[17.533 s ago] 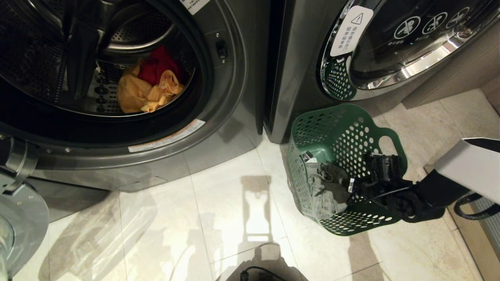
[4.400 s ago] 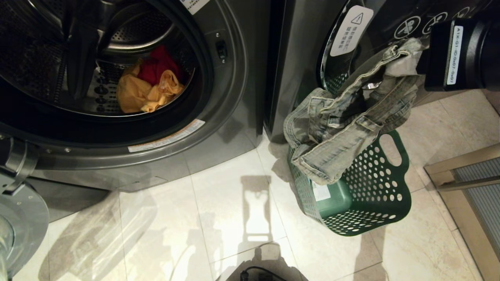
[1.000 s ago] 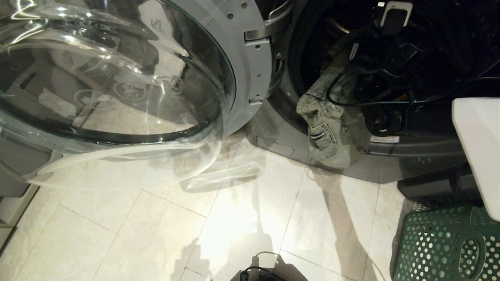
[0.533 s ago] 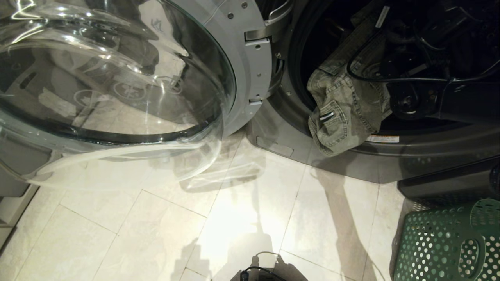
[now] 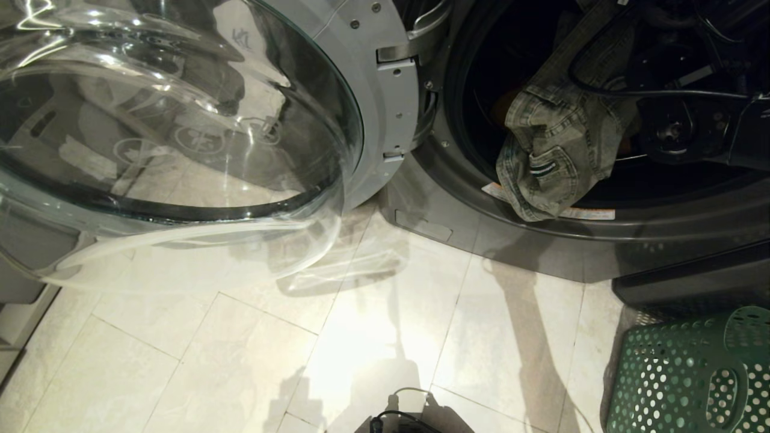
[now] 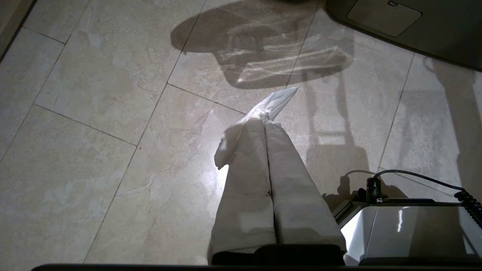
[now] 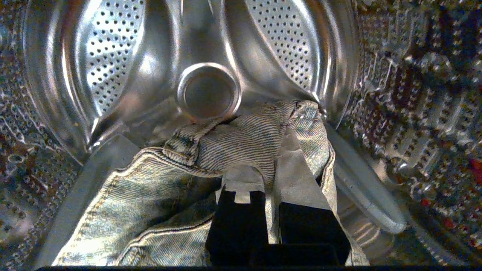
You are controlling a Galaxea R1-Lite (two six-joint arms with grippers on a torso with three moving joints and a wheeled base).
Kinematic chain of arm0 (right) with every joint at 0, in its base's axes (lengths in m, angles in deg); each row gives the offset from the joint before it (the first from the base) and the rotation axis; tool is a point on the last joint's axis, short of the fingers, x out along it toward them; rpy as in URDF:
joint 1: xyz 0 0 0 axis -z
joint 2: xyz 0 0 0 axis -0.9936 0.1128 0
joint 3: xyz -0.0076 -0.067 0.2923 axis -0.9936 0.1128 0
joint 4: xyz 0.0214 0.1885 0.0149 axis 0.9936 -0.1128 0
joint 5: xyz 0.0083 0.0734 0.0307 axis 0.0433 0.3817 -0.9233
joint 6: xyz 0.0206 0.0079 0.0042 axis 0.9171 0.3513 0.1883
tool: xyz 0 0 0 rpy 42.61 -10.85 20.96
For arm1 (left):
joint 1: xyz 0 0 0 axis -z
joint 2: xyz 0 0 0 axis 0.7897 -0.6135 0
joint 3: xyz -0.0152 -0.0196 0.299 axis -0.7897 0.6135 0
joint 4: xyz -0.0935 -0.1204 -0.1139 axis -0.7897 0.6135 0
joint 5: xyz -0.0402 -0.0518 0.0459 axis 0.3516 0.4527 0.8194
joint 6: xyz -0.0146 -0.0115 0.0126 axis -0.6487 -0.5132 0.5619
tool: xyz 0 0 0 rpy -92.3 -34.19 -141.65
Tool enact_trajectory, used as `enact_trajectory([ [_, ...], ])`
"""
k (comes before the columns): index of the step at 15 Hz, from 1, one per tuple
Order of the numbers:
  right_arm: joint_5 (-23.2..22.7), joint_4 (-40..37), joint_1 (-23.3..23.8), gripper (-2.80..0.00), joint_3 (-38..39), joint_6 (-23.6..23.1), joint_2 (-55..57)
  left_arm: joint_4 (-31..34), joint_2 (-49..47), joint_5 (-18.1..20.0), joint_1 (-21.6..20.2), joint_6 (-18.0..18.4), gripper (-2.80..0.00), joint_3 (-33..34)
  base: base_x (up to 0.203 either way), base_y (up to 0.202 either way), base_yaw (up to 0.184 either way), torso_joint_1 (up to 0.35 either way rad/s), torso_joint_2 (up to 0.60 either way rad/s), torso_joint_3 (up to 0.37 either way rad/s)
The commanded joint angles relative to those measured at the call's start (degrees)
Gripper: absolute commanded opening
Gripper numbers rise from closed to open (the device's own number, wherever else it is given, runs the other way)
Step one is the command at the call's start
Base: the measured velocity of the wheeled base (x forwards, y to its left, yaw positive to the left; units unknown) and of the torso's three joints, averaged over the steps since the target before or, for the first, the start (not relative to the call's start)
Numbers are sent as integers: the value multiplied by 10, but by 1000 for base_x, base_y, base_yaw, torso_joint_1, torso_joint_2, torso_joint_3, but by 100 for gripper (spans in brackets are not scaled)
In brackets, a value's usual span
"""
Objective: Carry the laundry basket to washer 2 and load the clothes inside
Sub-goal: Place the clothes into the washing machine
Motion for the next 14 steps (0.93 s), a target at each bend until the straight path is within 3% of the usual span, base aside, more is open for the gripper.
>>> enact_trajectory([
  [1, 3, 4, 0, -280, 2, 0, 23, 0, -1, 0, 0, 0, -280, 0, 0, 0, 0, 0, 0, 0],
  [8, 0, 38, 27, -280, 5, -35, 107, 0, -1, 0, 0, 0, -280, 0, 0, 0, 0, 0, 0, 0],
  [9, 0, 37, 27, 0, 5, -35, 106, 0, -1, 0, 0, 0, -280, 0, 0, 0, 0, 0, 0, 0],
  [14, -22, 36, 29, 0, 4, -53, 88, 0, -1, 0, 0, 0, -280, 0, 0, 0, 0, 0, 0, 0],
])
